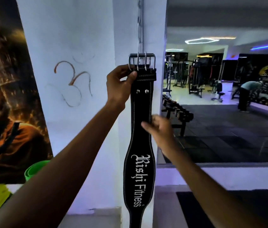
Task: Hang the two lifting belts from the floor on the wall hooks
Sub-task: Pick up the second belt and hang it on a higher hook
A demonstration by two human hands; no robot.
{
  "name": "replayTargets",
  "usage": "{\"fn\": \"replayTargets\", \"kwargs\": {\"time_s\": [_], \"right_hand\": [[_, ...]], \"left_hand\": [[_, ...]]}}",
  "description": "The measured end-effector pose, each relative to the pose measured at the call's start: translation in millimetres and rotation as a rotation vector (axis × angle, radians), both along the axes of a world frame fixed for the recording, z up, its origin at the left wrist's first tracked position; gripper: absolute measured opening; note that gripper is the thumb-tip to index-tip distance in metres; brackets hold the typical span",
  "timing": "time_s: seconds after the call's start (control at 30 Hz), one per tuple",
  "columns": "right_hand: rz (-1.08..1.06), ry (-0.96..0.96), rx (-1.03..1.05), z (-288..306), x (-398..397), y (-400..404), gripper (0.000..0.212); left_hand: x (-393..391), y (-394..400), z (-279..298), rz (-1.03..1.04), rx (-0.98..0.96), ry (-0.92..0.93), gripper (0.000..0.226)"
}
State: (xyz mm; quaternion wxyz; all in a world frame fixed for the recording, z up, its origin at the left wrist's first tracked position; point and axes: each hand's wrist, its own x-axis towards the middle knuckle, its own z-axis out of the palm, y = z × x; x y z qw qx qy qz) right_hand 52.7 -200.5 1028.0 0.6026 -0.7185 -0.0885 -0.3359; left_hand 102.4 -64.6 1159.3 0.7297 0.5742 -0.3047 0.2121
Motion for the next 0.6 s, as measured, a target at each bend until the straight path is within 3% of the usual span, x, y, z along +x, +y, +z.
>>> {"fn": "replayTargets", "kwargs": {"time_s": [0.03,0.1,0.13,0.23,0.33,0.47,0.53,0.6], "right_hand": [[-0.009,0.040,-0.028,-23.6,-0.7,-2.0,0.016],[-0.026,0.130,-0.020,-71.3,-5.1,-8.5,0.051],[-0.034,0.159,-0.011,-90.5,-6.9,-11.8,0.058],[-0.038,0.220,-0.001,-97.9,-11.0,-21.8,0.044],[-0.024,0.093,0.049,-39.1,-11.3,-30.6,0.019],[0.026,-0.101,0.111,48.1,-16.4,-34.2,0.013],[0.043,-0.061,0.068,40.3,-16.9,-30.8,0.007],[-0.006,0.040,0.040,-4.0,-19.4,-27.5,0.022]], "left_hand": [[1.8,-2.3,8.1,-0.003,-0.005,0.006,0.018],[3.1,-8.6,21.1,-0.015,-0.015,0.018,0.021],[3.1,-11.9,25.2,-0.015,-0.014,0.016,0.021],[1.4,-20.8,29.9,0.004,-0.011,0.015,0.016],[-1.2,-25.5,35.8,0.004,-0.005,0.002,0.010],[-7.8,-29.8,43.5,-0.034,0.008,-0.018,0.008],[-12.3,-30.1,50.2,-0.030,-0.008,-0.024,0.008],[-13.7,-27.8,57.7,-0.032,-0.028,-0.018,0.009]]}}
